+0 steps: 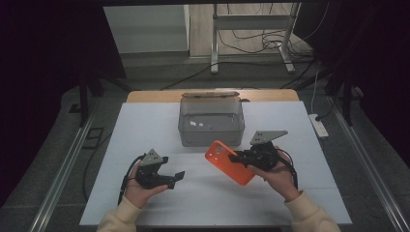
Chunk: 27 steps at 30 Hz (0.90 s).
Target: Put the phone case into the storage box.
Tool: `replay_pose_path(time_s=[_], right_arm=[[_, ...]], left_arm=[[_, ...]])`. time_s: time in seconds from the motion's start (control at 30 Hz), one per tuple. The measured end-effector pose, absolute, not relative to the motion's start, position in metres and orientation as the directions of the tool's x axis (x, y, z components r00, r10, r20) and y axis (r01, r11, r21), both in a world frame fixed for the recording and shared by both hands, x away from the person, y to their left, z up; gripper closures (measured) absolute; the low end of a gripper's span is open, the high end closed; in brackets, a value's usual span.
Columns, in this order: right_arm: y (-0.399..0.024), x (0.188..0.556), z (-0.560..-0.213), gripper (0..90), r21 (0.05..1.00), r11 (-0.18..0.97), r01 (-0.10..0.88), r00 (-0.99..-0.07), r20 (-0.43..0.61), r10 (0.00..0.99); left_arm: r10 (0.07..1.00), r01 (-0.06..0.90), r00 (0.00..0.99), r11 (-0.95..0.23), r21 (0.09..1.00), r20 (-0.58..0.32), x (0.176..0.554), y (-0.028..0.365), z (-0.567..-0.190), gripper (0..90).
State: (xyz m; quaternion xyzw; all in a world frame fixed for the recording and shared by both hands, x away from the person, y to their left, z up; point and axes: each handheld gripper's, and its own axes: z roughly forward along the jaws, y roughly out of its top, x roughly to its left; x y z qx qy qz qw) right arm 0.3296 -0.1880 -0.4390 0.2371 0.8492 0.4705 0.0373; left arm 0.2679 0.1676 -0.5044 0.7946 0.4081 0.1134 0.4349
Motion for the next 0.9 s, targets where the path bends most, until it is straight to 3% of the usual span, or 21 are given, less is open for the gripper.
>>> replay_pose_path(time_s=[0.9], right_arm=[[-0.188,0.330,-0.438,79.5,0.819,0.446,0.361,-0.875,0.132,0.466]], left_arm=[[0.796,0.556,0.591,-0.282,0.782,-0.134,0.255,0.192,-0.518,12.4]])
